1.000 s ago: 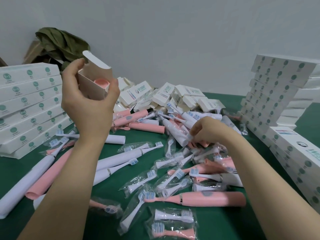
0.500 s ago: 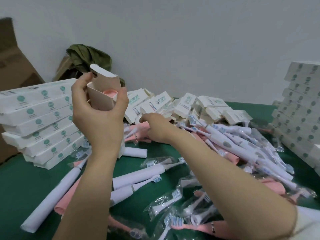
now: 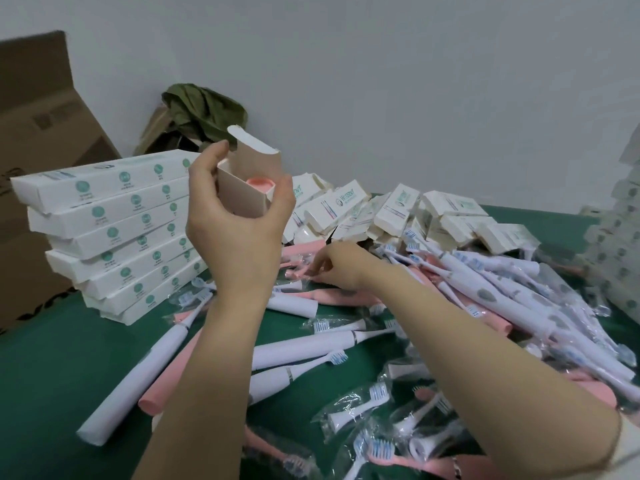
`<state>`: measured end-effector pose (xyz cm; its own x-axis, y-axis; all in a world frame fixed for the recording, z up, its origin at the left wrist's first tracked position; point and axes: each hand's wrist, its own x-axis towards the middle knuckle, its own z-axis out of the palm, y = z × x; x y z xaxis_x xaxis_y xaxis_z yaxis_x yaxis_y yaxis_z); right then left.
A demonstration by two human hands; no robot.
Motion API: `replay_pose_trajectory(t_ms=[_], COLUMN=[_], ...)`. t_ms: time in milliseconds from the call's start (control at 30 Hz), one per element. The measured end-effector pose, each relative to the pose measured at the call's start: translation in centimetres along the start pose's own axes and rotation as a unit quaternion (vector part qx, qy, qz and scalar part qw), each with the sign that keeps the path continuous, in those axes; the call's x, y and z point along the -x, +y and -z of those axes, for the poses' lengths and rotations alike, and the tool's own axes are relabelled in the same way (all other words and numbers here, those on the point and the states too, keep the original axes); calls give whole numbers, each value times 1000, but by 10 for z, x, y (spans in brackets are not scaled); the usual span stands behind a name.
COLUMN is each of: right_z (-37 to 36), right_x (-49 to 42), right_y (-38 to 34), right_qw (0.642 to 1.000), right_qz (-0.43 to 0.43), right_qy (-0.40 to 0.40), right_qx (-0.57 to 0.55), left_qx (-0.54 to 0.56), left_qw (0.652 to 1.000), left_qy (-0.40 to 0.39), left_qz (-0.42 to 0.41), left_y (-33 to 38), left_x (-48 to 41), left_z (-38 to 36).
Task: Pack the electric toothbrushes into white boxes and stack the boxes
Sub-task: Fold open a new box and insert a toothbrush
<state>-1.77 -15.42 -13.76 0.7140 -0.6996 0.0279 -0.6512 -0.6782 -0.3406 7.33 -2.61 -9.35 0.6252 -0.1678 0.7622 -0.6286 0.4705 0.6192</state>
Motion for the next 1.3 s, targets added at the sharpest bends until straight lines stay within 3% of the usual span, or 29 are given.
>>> replay_pose_trajectory(t_ms=[233, 433, 567, 700, 833, 933, 1000, 1033, 1067, 1133, 1200, 1233, 1300], right_z=[-19, -14, -2, 21, 47, 77, 95, 101, 104, 103, 100, 100, 100], right_x=[-9, 0, 18, 46, 85, 113, 130, 138, 145, 153, 153, 152, 150], right_y=[-4, -2, 5, 14, 22, 16, 7, 1, -5, -15, -19, -20, -21], right_qw=[994, 990, 996, 986, 924, 806, 718, 704, 717, 802, 895, 915, 925], right_qz=[-28, -16, 9, -39, -74, -36, 38, 74, 100, 106, 58, 27, -1], right_qy=[73, 78, 82, 85, 157, 280, 256, 217, 173, 129, 178, 223, 300], right_qx=[78, 114, 25, -141, -341, -520, -646, -672, -668, -573, -406, -334, -235], left_qx=[-9, -12, -4, -8, -23, -47, -58, -59, -57, -43, -33, -30, -25], left_qw=[1000, 1000, 999, 997, 990, 981, 977, 975, 974, 975, 977, 978, 978], left_qy=[-8, -16, -29, -69, -135, -172, -191, -201, -209, -216, -211, -206, -198], left_qz=[6, 6, 13, 11, -32, -73, -76, -73, -68, -44, -26, -34, -59], left_y=[5, 4, 3, 9, 12, 10, 9, 8, 8, 7, 8, 8, 8], left_x=[1, 2, 6, 17, 33, 42, 46, 47, 49, 52, 53, 54, 54], left_z=[0, 0, -2, -8, -15, -22, -26, -27, -28, -29, -30, -29, -28])
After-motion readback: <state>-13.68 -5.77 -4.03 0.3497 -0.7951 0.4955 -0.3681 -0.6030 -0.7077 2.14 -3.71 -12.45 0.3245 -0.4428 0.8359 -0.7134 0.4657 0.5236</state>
